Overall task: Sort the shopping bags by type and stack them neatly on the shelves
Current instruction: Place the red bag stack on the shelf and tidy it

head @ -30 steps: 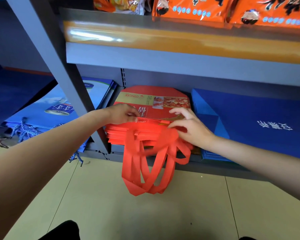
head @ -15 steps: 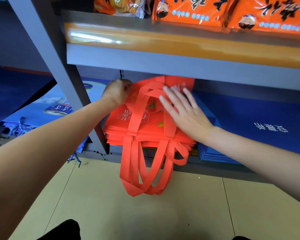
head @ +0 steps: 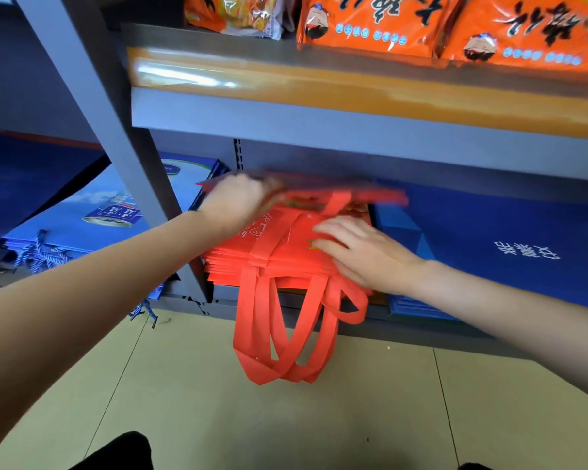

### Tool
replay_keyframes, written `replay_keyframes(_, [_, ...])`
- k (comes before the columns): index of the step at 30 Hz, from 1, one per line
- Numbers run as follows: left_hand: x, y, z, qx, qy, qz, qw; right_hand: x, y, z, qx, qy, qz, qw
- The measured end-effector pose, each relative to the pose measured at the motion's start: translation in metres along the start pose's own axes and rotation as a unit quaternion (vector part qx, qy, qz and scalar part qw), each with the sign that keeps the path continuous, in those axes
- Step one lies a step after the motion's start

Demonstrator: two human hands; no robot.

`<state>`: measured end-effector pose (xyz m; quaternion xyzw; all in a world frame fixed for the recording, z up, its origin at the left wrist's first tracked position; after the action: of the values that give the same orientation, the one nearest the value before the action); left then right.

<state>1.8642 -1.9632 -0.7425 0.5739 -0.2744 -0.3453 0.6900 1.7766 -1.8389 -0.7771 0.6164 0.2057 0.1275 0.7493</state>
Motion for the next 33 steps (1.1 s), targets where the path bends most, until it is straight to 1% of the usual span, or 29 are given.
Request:
replay_keyframes(1, [-0.012, -0.019, -0.007, 0.072, -0.048, 0.07, 0.994, -0.002, 0.012, 0.0, -0.048, 0.0, -0.016, 0.999])
replay_keyframes(2, [-0.021, -0.039, -0.015, 0.135, -0.09, 0.123, 0.979, -0.008, 0.02, -0.001, -0.077, -0.017, -0.028, 0.996])
replay_keyframes(3, [-0.028, -0.053, -0.025, 0.179, -0.123, 0.157, 0.963, -0.015, 0.023, 0.0, -0.085, -0.037, -0.046, 0.995])
replay_keyframes(4, [-0.031, -0.062, -0.032, 0.21, -0.137, 0.18, 0.951, -0.022, 0.021, 0.0, -0.067, -0.057, -0.063, 0.994])
replay_keyframes(5, [-0.031, -0.066, -0.036, 0.225, -0.134, 0.196, 0.945, -0.03, 0.012, 0.001, -0.025, -0.078, -0.065, 0.994])
replay_keyframes(6, [-0.027, -0.067, -0.037, 0.236, -0.122, 0.204, 0.942, -0.037, 0.0, -0.001, 0.037, -0.103, -0.042, 0.993])
replay_keyframes(8, [-0.017, -0.071, -0.036, 0.268, -0.087, 0.188, 0.941, -0.049, -0.028, -0.009, 0.163, -0.158, 0.037, 0.973])
replay_keyframes(9, [-0.013, -0.074, -0.037, 0.294, -0.075, 0.158, 0.94, -0.05, -0.037, -0.011, 0.198, -0.167, 0.066, 0.964])
replay_keyframes(12, [-0.011, -0.081, -0.042, 0.357, -0.053, 0.026, 0.932, -0.042, -0.048, -0.01, 0.221, -0.157, 0.103, 0.957])
replay_keyframes(15, [-0.005, -0.079, -0.039, 0.358, -0.015, -0.079, 0.93, -0.035, -0.048, -0.005, 0.209, -0.153, 0.121, 0.958])
replay_keyframes(17, [-0.001, -0.075, -0.034, 0.338, -0.005, -0.108, 0.935, -0.037, -0.043, -0.002, 0.19, -0.169, 0.15, 0.955])
replay_keyframes(19, [0.001, -0.067, -0.026, 0.298, -0.015, -0.077, 0.951, -0.041, -0.036, 0.004, 0.159, -0.178, 0.168, 0.956])
replay_keyframes(22, [0.003, -0.05, -0.016, 0.218, -0.036, 0.01, 0.975, -0.043, -0.021, 0.015, 0.096, -0.172, 0.173, 0.965])
replay_keyframes(23, [0.005, -0.049, -0.016, 0.212, -0.039, 0.017, 0.976, -0.044, -0.019, 0.018, 0.084, -0.172, 0.178, 0.965])
replay_keyframes(24, [0.006, -0.052, -0.019, 0.223, -0.042, 0.009, 0.974, -0.045, -0.019, 0.019, 0.084, -0.174, 0.187, 0.963])
replay_keyframes(26, [0.006, -0.065, -0.029, 0.274, -0.045, -0.013, 0.961, -0.046, -0.025, 0.019, 0.102, -0.184, 0.212, 0.954])
replay_keyframes(28, [0.003, -0.078, -0.039, 0.31, -0.055, -0.006, 0.949, -0.049, -0.038, 0.014, 0.138, -0.21, 0.237, 0.938])
replay_keyframes(31, [0.0, -0.083, -0.037, 0.307, -0.058, 0.016, 0.95, -0.054, -0.059, 0.004, 0.198, -0.249, 0.241, 0.917])
replay_keyframes(33, [-0.002, -0.083, -0.035, 0.31, -0.059, 0.028, 0.949, -0.051, -0.068, -0.002, 0.231, -0.249, 0.241, 0.909])
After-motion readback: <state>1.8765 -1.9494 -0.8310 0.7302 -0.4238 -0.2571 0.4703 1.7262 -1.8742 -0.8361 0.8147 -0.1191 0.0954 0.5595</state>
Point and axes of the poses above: each hand's wrist, its own z-axis towards the middle knuckle, its own y-axis out of the back of the hand, x = y × z, the point moved 9 cm from there along z, towards the middle knuckle
